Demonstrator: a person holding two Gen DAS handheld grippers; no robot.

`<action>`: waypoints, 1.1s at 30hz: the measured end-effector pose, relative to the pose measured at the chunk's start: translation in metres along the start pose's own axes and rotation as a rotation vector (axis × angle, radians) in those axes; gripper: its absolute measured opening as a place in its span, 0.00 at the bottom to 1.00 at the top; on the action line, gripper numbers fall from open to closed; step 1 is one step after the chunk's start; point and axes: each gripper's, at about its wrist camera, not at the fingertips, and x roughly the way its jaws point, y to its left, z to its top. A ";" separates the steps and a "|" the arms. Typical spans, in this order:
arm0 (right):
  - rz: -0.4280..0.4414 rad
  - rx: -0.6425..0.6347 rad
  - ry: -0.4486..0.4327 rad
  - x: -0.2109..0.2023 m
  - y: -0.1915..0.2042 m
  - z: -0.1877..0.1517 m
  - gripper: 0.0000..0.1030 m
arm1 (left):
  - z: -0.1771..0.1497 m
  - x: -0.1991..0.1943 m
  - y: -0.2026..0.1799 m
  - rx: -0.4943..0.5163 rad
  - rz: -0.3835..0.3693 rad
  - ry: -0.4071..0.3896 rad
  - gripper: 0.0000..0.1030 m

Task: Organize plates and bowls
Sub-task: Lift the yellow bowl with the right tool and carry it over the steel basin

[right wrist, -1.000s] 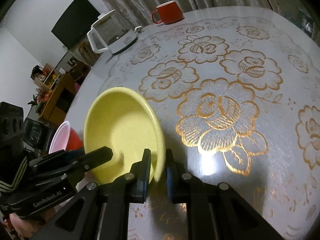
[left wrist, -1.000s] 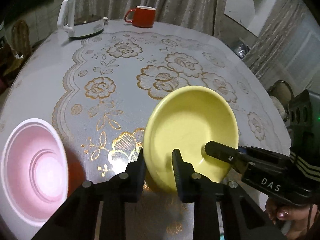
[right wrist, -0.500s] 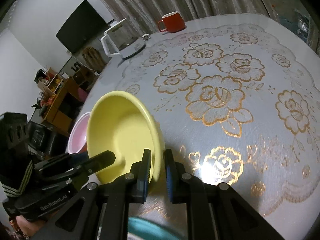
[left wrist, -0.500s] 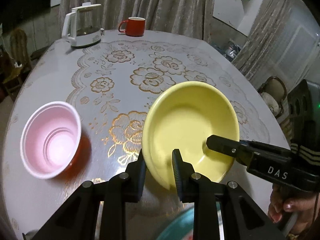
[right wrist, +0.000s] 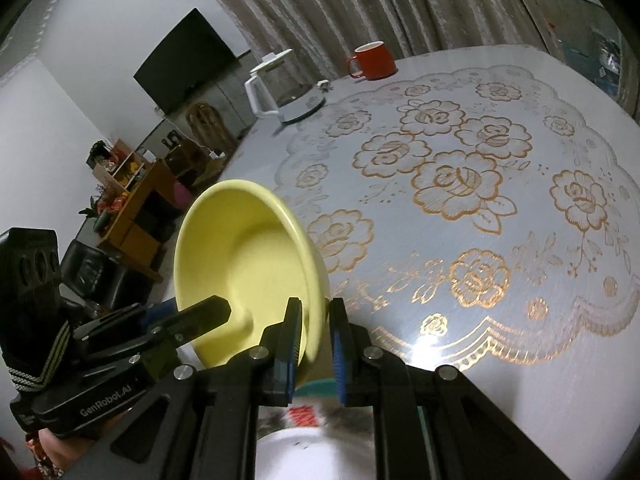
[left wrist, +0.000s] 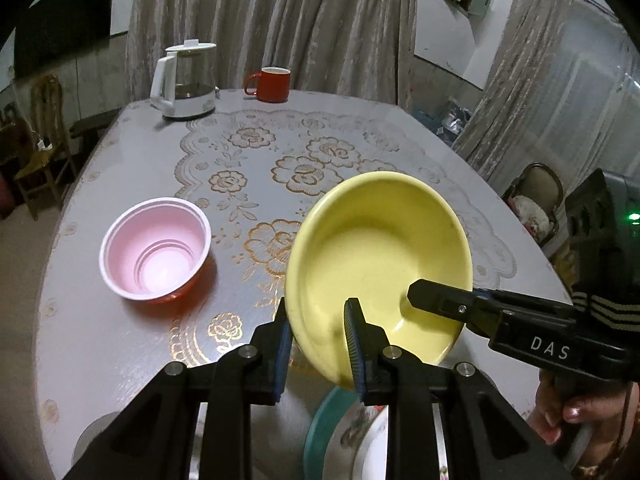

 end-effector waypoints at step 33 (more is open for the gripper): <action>0.119 -0.067 0.056 0.003 0.107 -0.084 0.15 | -0.102 -0.104 0.066 -0.087 0.072 -0.073 0.28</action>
